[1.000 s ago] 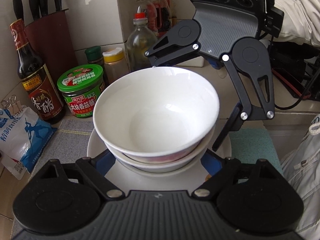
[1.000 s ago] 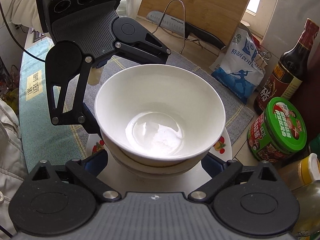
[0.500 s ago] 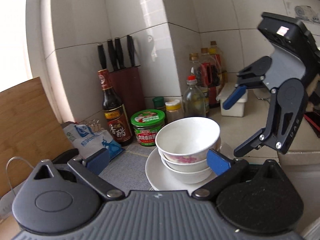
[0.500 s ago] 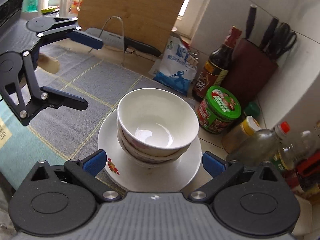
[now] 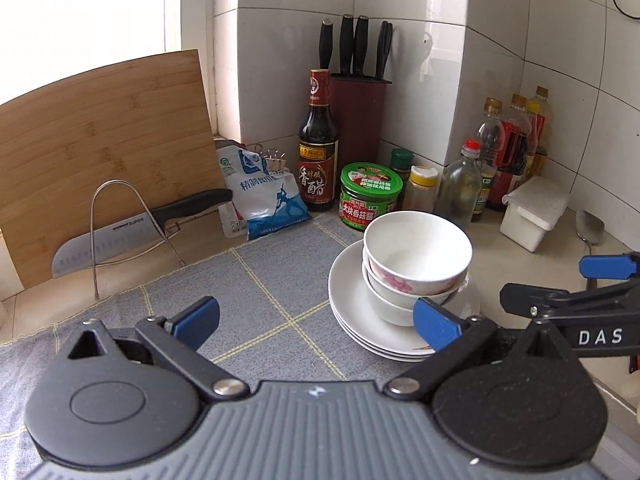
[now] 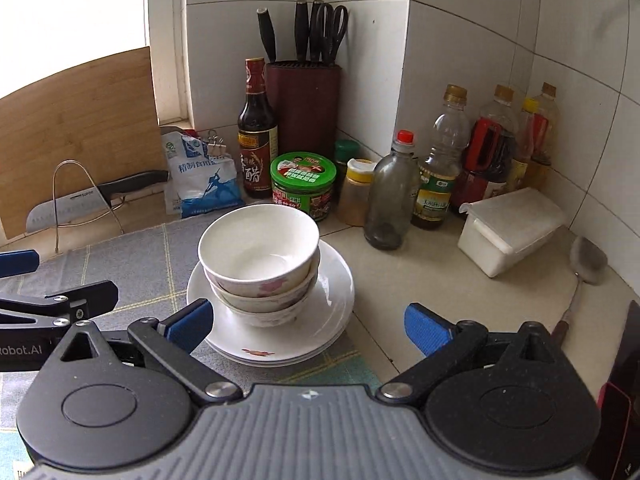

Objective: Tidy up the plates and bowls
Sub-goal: 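Open both tools and withdraw them from the stacked dishes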

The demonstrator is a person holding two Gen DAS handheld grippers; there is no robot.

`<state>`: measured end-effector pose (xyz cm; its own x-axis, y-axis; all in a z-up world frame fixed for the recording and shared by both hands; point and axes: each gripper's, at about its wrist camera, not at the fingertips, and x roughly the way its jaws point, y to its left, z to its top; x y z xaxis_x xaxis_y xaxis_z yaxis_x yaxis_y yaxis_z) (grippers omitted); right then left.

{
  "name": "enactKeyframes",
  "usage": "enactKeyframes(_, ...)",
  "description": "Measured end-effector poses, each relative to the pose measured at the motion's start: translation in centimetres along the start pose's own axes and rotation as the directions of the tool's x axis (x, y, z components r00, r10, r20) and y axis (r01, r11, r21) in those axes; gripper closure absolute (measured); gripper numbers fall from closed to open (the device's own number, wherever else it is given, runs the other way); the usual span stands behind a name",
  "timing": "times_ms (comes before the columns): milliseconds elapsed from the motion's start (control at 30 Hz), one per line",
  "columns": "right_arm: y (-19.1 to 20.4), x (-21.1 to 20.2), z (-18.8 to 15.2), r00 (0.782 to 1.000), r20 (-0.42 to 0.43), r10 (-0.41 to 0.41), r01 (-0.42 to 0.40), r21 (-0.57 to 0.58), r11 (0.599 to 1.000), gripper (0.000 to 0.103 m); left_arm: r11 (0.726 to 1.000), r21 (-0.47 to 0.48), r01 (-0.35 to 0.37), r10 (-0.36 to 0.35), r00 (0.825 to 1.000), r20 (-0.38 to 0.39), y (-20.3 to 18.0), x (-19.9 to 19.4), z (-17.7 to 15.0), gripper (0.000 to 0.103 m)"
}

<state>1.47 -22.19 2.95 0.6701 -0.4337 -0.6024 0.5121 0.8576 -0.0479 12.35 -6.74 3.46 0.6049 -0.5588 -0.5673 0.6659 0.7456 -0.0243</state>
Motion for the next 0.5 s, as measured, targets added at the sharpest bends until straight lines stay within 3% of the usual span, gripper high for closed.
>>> enactKeyframes(500, -0.3, -1.0, -0.4, 0.999, 0.019, -0.032, 0.032, 0.039, 0.999, 0.0, 0.999, 0.021, -0.03, 0.031, 0.999, -0.014, -1.2, -0.6, 0.2, 0.001)
